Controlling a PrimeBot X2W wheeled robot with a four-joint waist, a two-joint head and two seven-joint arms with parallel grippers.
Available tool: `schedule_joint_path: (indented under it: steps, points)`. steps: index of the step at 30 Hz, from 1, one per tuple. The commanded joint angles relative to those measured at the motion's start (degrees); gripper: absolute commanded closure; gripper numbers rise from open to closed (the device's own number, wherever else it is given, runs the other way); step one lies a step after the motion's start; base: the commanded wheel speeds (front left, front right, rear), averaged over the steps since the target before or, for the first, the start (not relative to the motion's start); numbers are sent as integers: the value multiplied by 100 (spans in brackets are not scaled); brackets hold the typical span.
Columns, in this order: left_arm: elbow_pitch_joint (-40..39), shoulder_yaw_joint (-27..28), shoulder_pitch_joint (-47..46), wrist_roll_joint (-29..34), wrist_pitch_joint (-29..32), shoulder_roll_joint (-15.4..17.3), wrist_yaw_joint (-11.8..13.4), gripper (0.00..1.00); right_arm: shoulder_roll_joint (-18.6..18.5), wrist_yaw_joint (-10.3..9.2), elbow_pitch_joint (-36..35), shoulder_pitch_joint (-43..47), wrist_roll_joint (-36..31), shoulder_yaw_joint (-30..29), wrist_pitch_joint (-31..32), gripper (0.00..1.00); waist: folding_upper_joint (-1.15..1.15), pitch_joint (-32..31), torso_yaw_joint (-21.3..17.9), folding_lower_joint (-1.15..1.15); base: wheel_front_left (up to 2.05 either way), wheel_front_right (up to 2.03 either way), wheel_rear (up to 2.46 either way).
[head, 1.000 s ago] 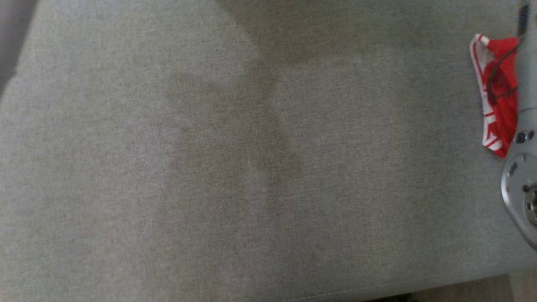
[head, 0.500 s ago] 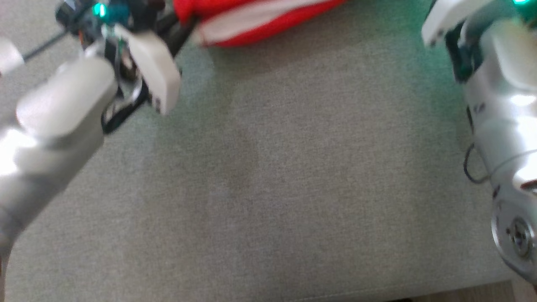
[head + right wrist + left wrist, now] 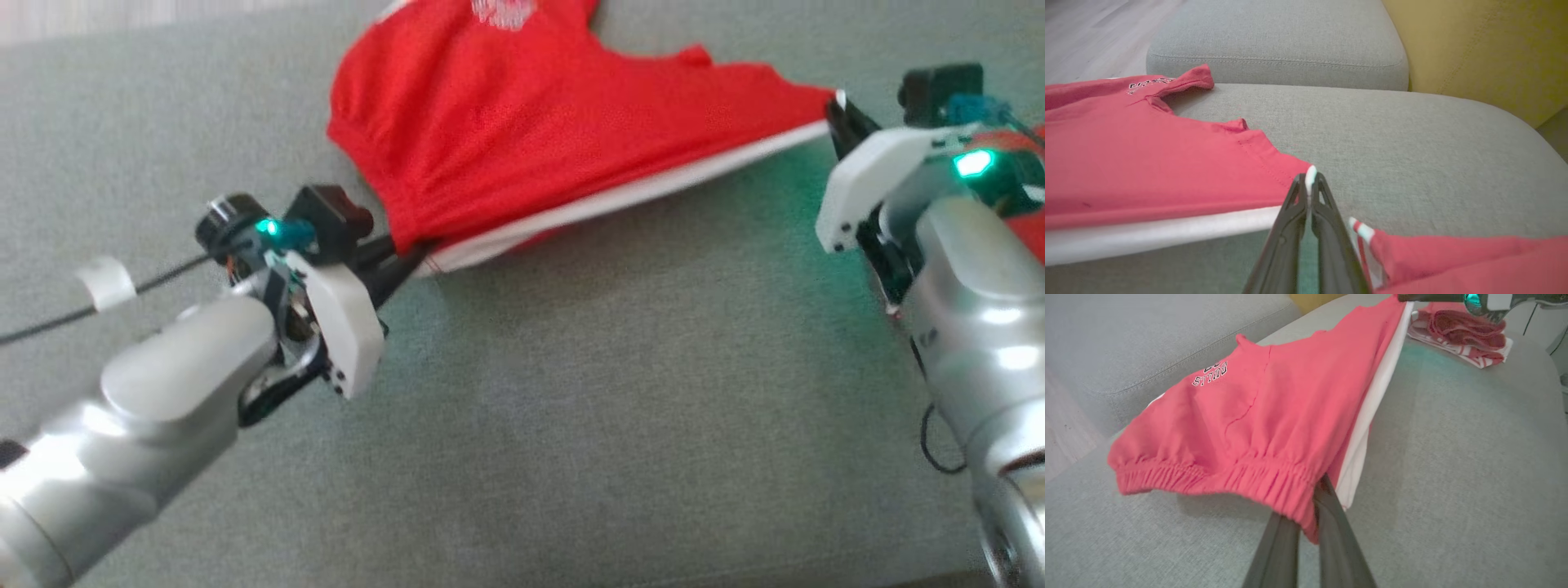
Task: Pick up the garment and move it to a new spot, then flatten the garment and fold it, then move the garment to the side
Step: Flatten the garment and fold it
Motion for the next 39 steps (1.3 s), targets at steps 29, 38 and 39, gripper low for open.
schedule_joint_path:
  steps: [29, 38, 39]
  points:
    - [-618, 479, 1266, -52, -254, -483, 449, 100, -1128, -5, -4092, 2782, 1175, -920, 1473, 100, 0, -816, 236, 1, 0, 0, 0]
    - [-440, 751, 756, -203, -233, -510, 312, 100, -648, -5, -4896, 2104, 419, -1375, 2067, 100, 0, -278, 541, 1, 0, 0, 0]
    - [-415, 778, 691, -209, -237, -528, 299, 100, -615, -5, -4903, 1984, 348, -1389, 2109, 100, 0, -212, 585, 1, 0, 0, 0]
